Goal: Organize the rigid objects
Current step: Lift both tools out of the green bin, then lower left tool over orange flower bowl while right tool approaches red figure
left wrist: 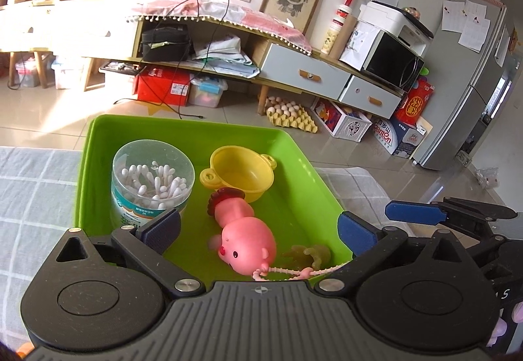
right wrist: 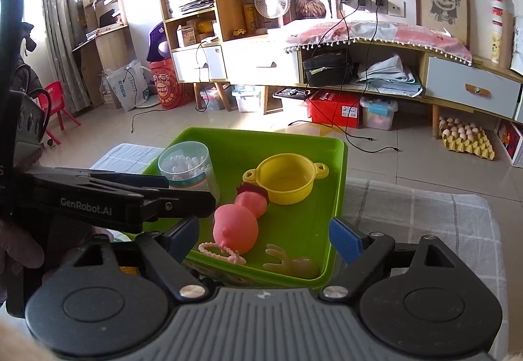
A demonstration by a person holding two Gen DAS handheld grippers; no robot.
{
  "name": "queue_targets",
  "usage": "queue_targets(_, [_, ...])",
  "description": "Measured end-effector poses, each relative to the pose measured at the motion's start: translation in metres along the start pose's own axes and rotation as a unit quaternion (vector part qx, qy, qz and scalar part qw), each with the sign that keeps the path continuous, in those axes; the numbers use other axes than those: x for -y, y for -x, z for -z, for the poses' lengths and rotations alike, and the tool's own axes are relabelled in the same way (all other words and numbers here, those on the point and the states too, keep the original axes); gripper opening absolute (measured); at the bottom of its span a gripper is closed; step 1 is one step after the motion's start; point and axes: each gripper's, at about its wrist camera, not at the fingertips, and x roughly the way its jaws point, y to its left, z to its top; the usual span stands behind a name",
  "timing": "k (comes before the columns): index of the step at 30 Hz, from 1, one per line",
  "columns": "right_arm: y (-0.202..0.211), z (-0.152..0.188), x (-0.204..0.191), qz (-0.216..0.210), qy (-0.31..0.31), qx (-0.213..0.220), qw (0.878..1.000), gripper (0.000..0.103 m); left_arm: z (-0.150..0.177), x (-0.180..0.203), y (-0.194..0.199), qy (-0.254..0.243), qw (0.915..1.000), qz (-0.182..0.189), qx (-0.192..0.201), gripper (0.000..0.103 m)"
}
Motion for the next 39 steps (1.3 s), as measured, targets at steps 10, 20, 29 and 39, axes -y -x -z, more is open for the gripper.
queue_targets(10, [0.023,0.005,-0.011,0.014,-0.019,-0.015,1.0,0.066,0.009,-0.002,0.043,-0.007,0.9996,-0.026,0.001,0.098])
queue_targets(20, [0.043,0.022,-0.025,0.007,-0.03,-0.012,0.999,0.07,0.025,-0.018,0.085,0.008,0.9976,-0.069,0.002,0.098])
queue_targets(29, [0.038,0.052,-0.023,0.012,-0.03,-0.032,0.999,0.071,0.052,-0.033,0.097,-0.048,0.9936,-0.102,-0.005,0.098])
queue_targets(39, [0.033,0.092,-0.032,-0.019,0.003,-0.053,0.998,0.07,0.077,-0.063,0.107,-0.082,0.9882,-0.127,-0.026,0.098])
